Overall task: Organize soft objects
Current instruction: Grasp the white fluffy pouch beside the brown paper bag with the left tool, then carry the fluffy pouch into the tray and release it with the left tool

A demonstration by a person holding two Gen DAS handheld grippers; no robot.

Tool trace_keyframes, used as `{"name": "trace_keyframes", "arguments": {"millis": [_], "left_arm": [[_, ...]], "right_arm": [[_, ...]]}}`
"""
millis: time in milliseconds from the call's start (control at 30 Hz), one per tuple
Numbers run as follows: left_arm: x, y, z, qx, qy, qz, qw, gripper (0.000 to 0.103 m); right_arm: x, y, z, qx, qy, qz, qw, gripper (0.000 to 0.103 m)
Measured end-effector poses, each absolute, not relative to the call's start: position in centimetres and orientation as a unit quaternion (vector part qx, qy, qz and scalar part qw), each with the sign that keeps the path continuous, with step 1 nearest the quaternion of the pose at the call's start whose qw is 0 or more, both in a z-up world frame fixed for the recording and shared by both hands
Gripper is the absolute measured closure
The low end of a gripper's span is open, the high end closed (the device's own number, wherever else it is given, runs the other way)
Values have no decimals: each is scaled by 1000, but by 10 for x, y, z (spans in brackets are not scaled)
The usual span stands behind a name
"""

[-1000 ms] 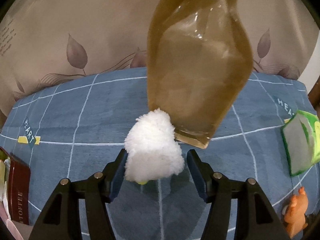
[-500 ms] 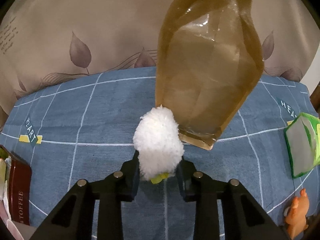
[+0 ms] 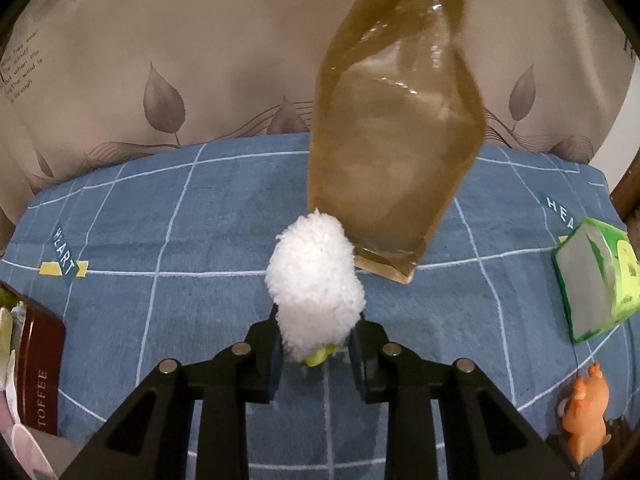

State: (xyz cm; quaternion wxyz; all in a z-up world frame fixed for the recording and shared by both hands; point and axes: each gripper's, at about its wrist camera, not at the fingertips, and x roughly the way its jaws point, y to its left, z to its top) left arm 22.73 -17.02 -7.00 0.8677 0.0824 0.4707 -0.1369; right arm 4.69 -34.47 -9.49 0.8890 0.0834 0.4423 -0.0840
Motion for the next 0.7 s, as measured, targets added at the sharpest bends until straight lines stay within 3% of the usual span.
{"name": "trace_keyframes", "arguments": {"millis": [700], "left_arm": [[154,-147,-8,86,440,-174,877,76]], "right_arm": [[47,-343,-96,80,444,-86,889,53]]}}
